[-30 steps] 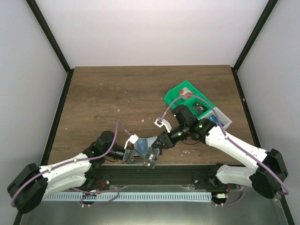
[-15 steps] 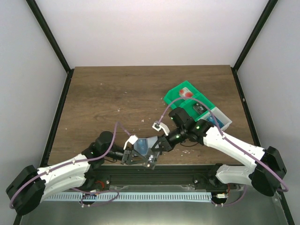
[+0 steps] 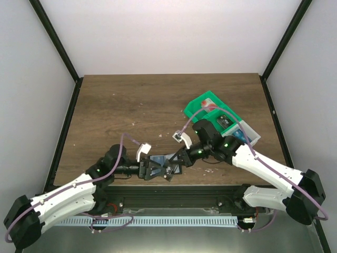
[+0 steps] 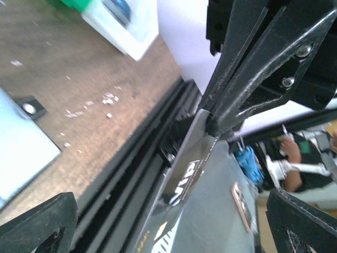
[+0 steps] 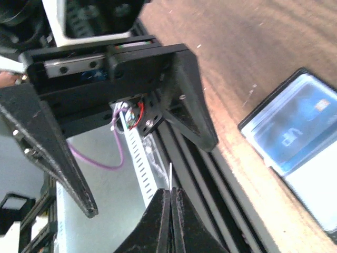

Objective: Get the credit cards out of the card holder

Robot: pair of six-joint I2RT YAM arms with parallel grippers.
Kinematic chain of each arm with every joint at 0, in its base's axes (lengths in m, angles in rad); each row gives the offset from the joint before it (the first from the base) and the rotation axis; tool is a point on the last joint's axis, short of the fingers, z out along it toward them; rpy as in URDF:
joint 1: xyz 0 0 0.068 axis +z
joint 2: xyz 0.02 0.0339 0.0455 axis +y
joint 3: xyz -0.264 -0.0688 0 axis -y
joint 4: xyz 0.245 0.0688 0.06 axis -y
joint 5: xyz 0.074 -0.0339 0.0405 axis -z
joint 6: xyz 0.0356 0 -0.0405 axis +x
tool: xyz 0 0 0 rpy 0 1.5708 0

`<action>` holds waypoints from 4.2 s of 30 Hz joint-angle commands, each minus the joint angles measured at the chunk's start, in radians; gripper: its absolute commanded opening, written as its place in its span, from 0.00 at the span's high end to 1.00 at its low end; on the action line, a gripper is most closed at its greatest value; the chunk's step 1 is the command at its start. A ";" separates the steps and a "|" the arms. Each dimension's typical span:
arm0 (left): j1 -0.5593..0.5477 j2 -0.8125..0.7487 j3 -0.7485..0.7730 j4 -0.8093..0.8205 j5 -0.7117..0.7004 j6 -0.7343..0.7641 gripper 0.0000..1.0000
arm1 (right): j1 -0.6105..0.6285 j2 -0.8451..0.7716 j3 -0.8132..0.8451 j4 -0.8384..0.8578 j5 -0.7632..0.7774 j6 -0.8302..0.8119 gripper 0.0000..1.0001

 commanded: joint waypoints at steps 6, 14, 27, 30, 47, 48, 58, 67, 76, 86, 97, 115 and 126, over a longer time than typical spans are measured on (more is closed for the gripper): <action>0.007 -0.130 0.070 -0.240 -0.343 0.047 0.00 | -0.122 -0.015 0.016 0.105 0.310 0.164 0.99; 0.008 -0.206 0.023 -0.205 -0.400 -0.023 0.00 | -0.304 -0.057 -0.054 0.225 0.531 0.339 1.00; 0.009 -0.316 -0.112 -0.135 -0.382 -0.137 0.00 | -0.609 -0.106 -0.094 0.329 0.734 0.479 1.00; 0.009 -0.340 -0.115 -0.148 -0.387 -0.129 0.00 | -0.661 -0.098 -0.086 0.320 0.784 0.491 0.99; 0.011 -0.339 -0.098 -0.190 -0.384 -0.113 0.00 | -0.718 0.063 -0.198 0.523 0.902 0.657 1.00; 0.010 -0.346 -0.098 -0.193 -0.386 -0.110 0.00 | -0.718 0.063 -0.217 0.554 0.906 0.665 1.00; 0.013 -0.362 -0.098 -0.201 -0.398 -0.094 0.00 | -0.720 0.094 -0.294 0.708 0.960 0.707 1.00; 0.012 -0.377 -0.111 -0.213 -0.400 -0.100 0.00 | -0.726 0.170 -0.268 0.748 0.979 0.708 1.00; 0.013 -0.392 -0.104 -0.210 -0.411 -0.097 0.00 | -0.734 0.230 -0.277 0.817 0.990 0.718 0.99; 0.013 -0.398 -0.111 -0.222 -0.411 -0.099 0.00 | -0.740 0.278 -0.277 0.891 0.995 0.706 1.00; 0.016 -0.396 -0.092 -0.229 -0.415 -0.093 0.00 | -0.743 0.376 -0.222 0.902 0.985 0.690 1.00; 0.017 -0.403 -0.101 -0.239 -0.417 -0.094 0.00 | -0.743 0.410 -0.157 0.758 1.037 0.729 0.94; 0.019 -0.411 -0.105 -0.239 -0.417 -0.103 0.00 | -0.743 0.347 -0.073 0.563 1.076 0.700 0.89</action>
